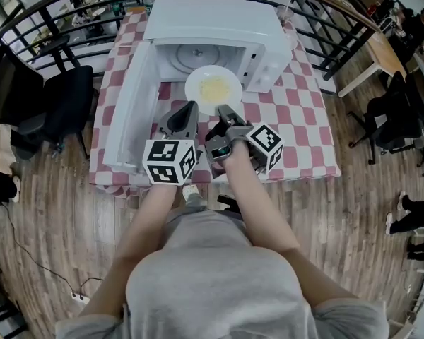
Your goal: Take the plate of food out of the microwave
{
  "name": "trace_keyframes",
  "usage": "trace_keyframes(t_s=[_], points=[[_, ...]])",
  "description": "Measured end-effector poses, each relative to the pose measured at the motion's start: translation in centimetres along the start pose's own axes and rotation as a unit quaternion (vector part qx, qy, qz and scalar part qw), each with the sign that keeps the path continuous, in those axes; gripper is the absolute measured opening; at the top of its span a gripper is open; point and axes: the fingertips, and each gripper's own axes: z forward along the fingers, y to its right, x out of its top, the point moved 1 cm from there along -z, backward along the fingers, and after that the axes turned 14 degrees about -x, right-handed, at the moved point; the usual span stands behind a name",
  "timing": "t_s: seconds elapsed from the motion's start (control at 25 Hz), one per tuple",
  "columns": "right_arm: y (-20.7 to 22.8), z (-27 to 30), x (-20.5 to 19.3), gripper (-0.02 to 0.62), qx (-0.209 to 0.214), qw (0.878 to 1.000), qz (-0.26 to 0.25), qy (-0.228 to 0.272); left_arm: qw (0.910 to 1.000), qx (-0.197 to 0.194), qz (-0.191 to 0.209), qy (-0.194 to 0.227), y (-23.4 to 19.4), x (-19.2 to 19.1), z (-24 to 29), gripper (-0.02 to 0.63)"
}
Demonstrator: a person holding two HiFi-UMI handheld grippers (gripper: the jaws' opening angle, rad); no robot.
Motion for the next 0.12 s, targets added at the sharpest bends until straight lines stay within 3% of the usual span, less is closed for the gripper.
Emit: trace_keyframes(t_s=[0.12], points=[[-0.08,-0.04,-0.35,0.031,0.002,1.0,0.002,0.001,1.0,0.001,0.005,-0.001,-0.06,-0.02,-0.21,0.002]])
